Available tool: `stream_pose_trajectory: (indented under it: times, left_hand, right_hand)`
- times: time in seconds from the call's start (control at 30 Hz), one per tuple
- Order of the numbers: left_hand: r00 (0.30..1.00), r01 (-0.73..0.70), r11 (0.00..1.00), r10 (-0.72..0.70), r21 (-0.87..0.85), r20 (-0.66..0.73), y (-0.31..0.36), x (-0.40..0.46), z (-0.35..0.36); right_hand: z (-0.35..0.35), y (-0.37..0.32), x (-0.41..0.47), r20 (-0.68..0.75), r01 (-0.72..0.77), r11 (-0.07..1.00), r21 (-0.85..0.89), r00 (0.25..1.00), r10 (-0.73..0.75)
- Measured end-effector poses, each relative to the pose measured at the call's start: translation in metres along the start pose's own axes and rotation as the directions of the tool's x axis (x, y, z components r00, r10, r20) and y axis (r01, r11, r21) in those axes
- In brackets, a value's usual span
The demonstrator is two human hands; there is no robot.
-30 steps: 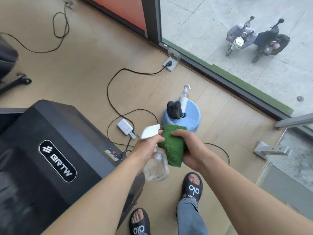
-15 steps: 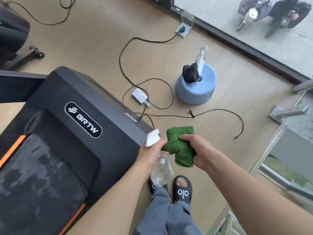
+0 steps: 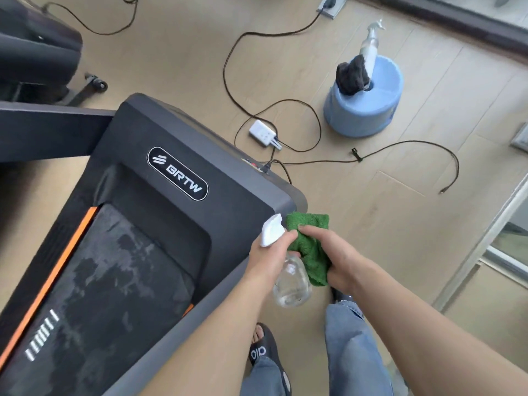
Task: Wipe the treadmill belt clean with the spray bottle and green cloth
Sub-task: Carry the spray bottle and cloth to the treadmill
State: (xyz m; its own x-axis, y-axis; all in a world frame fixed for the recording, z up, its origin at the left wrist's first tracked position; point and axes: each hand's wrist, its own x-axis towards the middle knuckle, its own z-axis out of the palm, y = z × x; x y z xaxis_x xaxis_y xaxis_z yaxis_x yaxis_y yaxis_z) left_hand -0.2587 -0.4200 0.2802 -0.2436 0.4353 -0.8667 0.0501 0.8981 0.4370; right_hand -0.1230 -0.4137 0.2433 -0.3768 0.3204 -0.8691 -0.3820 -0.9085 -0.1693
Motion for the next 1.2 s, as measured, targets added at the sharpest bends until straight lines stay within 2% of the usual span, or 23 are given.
stream_pose_trajectory:
  times: [0.1,0.2,0.27,0.33,0.47,0.67,0.83,1.1,1.2]
  left_hand:
    - [0.999,-0.033,0.998,0.033,-0.048,-0.004,-0.023,0.003,-0.024]
    - [0.994,-0.108,0.993,0.108,-0.047,0.008,-0.046,-0.003,-0.045]
    - [0.983,-0.17,0.985,0.17,-0.013,0.066,-0.059,-0.011,-0.056]
    - [0.96,-0.243,0.968,0.232,0.058,0.155,-0.067,-0.015,-0.062]
    - [0.941,-0.296,0.952,0.277,0.079,0.195,-0.076,-0.026,-0.066]
    - [0.921,-0.337,0.933,0.299,0.126,0.248,-0.11,-0.045,-0.082]
    - [0.931,-0.322,0.923,0.269,0.211,0.247,-0.168,-0.054,-0.111]
    - [0.941,-0.329,0.851,0.262,0.41,0.213,-0.233,-0.041,-0.161]
    - [0.947,-0.318,0.841,0.261,0.439,0.185,-0.256,-0.037,-0.182]
  right_hand:
    - [0.008,0.031,0.008,-0.04,-0.004,1.0,0.006,0.999,0.005]
    - [0.014,0.064,0.017,-0.144,0.021,1.0,0.023,0.989,-0.018]
    - [0.019,0.086,0.021,-0.198,0.049,0.998,0.036,0.979,-0.041]
    - [0.021,0.103,0.021,-0.193,0.076,0.997,0.031,0.979,-0.069]
    - [0.029,0.119,0.012,-0.218,0.127,0.989,0.077,0.97,-0.107]
    - [0.03,0.14,0.004,-0.42,0.239,0.971,-0.005,0.881,-0.218]
    - [0.027,0.182,0.005,-0.416,0.181,0.981,-0.074,0.888,-0.195]
    - [0.036,0.266,0.026,-0.365,0.103,0.994,-0.041,0.924,-0.111]
    - [0.042,0.294,0.034,-0.395,0.127,0.989,-0.07,0.907,-0.145]
